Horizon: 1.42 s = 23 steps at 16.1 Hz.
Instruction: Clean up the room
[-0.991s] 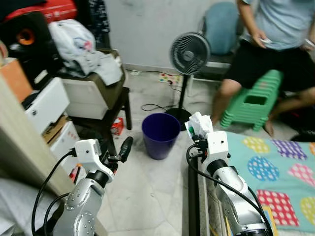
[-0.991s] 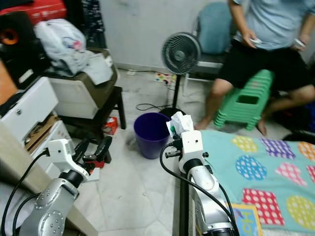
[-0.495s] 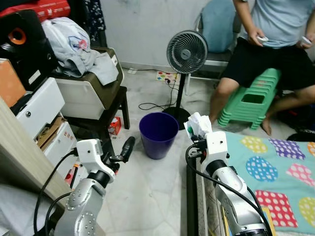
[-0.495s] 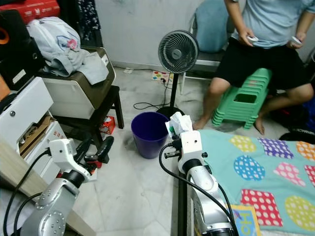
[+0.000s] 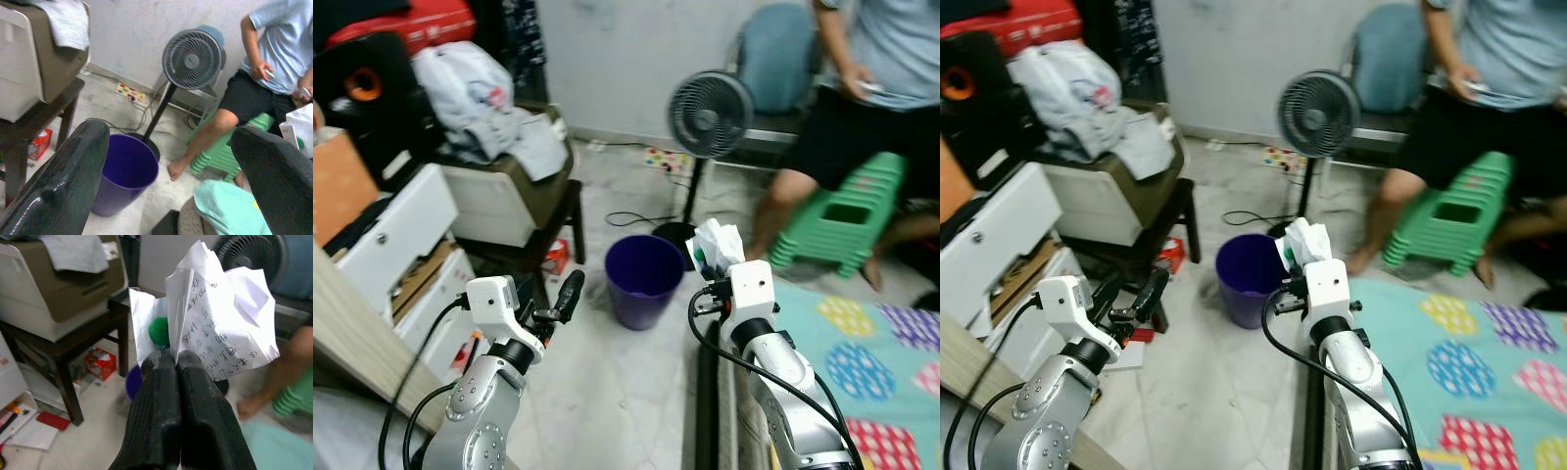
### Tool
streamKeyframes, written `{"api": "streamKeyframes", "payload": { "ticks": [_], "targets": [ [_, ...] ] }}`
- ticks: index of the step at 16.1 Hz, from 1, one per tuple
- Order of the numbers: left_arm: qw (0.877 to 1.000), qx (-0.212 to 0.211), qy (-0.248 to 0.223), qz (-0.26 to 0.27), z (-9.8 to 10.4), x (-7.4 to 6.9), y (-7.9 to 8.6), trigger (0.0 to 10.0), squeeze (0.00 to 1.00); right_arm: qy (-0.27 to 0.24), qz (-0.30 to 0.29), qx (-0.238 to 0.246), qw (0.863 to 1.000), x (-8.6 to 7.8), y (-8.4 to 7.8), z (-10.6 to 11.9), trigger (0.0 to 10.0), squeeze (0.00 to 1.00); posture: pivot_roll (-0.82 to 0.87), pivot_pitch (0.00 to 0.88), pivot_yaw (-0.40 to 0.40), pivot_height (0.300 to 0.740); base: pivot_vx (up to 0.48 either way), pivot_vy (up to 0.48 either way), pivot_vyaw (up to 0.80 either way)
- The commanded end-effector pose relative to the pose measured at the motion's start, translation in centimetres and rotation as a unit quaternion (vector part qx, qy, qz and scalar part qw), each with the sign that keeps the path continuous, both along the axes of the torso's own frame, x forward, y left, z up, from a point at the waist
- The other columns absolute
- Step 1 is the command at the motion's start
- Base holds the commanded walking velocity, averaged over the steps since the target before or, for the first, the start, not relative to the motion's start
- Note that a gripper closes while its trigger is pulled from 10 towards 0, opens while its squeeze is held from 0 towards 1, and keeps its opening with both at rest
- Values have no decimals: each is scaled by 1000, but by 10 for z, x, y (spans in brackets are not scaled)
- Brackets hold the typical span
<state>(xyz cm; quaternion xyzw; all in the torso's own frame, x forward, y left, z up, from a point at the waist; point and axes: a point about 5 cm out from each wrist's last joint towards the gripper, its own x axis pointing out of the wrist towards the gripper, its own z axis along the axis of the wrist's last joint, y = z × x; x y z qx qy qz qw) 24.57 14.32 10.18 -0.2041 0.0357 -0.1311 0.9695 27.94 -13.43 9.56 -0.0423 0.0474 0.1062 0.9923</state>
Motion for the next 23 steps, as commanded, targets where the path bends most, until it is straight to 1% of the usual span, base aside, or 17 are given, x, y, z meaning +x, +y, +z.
{"api": "streamKeyframes", "payload": {
  "ticks": [1,3,10,11,12,13,14,16,18,20,23],
  "targets": [
    [1000,1,-4,-2,2,0,0,10000,0,-8,-5,-8,1000,-1,-5,3,10000,0,-50,0,-16,740,311,0,0],
    [1000,-1,-5,-4,2,1,-2,10000,0,-9,-7,-13,1000,0,-9,3,10000,0,-56,0,-20,740,313,0,0],
    [1000,-7,-8,-9,2,4,-7,10000,0,-7,-1,-23,1000,1,-12,3,10000,0,-67,0,-32,740,308,0,0],
    [1000,-8,-10,-12,1,4,-9,10000,0,1,5,-26,1000,2,-11,0,10000,0,-68,0,-33,740,326,0,0],
    [1000,-8,-9,-13,1,6,-9,10000,0,21,9,-19,1000,7,-7,-5,10000,0,-70,0,-33,740,330,0,0],
    [1000,-5,-6,-14,-3,9,-9,10000,0,45,13,-21,999,13,-1,-13,10000,0,-72,0,-32,740,334,0,0],
    [1000,0,1,-13,-10,17,-9,10000,0,63,19,-36,997,24,8,-22,10000,0,-67,0,-36,740,330,0,0],
    [1000,14,11,-12,-18,31,-7,10000,0,69,27,-46,996,36,19,-25,10000,0,-56,0,-40,740,300,0,0],
    [999,27,21,-7,-26,40,0,10000,0,78,34,-56,995,40,23,-29,10000,0,-60,0,-38,740,283,0,0],
    [999,35,38,-1,-38,45,6,10000,0,112,34,-88,989,41,21,-46,10000,0,-65,0,-35,740,291,0,0],
    [997,47,54,-10,-53,46,6,10000,0,124,39,-95,987,40,20,-56,10000,0,-66,0,-34,740,292,0,0]
  ]
}}
